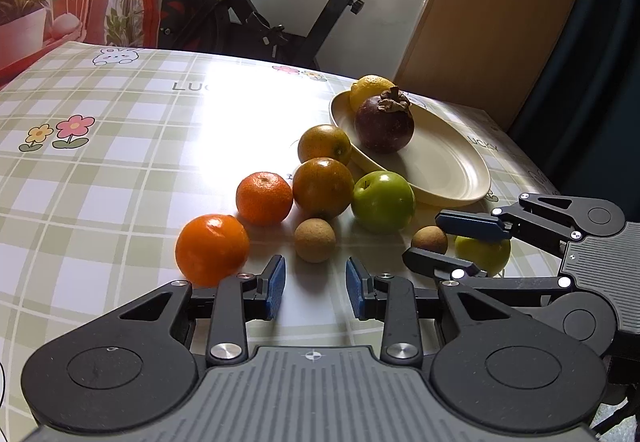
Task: Organize fruits
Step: 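Close the left gripper on a small brown kiwi while the right gripper grasps another kiwi, then lift both kiwis and carry them toward the cream plate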
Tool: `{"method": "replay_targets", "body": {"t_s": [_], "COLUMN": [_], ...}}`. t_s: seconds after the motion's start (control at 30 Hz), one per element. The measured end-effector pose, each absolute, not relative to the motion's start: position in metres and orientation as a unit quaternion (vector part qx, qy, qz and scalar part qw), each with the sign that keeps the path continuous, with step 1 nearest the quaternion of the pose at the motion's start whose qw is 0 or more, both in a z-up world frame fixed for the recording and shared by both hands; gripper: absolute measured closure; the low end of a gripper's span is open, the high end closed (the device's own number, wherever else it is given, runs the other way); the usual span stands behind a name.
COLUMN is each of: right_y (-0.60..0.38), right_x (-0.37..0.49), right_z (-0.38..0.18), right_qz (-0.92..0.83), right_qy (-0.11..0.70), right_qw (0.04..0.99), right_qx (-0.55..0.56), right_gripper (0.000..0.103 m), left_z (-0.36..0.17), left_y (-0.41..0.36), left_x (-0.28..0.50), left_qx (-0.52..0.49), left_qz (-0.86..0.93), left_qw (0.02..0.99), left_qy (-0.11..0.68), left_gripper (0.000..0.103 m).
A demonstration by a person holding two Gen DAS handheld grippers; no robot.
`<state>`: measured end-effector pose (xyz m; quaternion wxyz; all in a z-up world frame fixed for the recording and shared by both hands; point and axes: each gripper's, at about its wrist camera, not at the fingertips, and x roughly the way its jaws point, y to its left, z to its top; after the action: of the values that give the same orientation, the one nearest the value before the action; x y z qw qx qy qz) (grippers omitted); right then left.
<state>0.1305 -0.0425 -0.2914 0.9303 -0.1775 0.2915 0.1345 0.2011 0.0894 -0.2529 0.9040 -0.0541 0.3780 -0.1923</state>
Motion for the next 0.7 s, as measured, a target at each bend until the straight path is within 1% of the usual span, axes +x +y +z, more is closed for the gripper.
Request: {"method": "replay_targets", "body": {"t_s": [0.27, 0.37, 0.4, 0.43, 0.53, 0.7], "right_y": [-0.041, -0.043, -0.043, -0.043, -0.042, -0.039], "right_x": [0.137, 0.139, 0.139, 0.14, 0.141, 0.143], "right_z": [-0.291, -0.29, -0.29, -0.29, -0.291, -0.292], "right_qz": [0.148, 0.152, 0.153, 0.153, 0.154, 0.154], "right_qy": [0.304, 0.309, 0.309, 0.309, 0.309, 0.308], "right_qw": [0.92, 0.918, 0.918, 0.918, 0.917, 0.917], "right_qx": [-0.199, -0.195, -0.194, -0.195, -0.199, -0.199], "right_gripper": [0.069, 0.069, 0.069, 0.069, 0.07, 0.07], "left_z": [-0.252, -0.257, -0.258, -0.259, -0.259, -0.259], "left_y": [0.08, 0.076, 0.075, 0.073, 0.074, 0.087], "left_x": [0.215, 0.217, 0.216, 0.215, 0.211, 0.202], "left_qx": [-0.043, -0.035, -0.028, -0.02, -0.01, -0.026], "left_qz": [-0.188, -0.183, -0.183, -0.18, -0.176, -0.165], "left_qw": [0.912, 0.912, 0.912, 0.914, 0.918, 0.919], "left_qy": [0.363, 0.365, 0.366, 0.363, 0.356, 0.356], "left_gripper": [0.068, 0.068, 0.069, 0.078, 0.077, 0.077]}}
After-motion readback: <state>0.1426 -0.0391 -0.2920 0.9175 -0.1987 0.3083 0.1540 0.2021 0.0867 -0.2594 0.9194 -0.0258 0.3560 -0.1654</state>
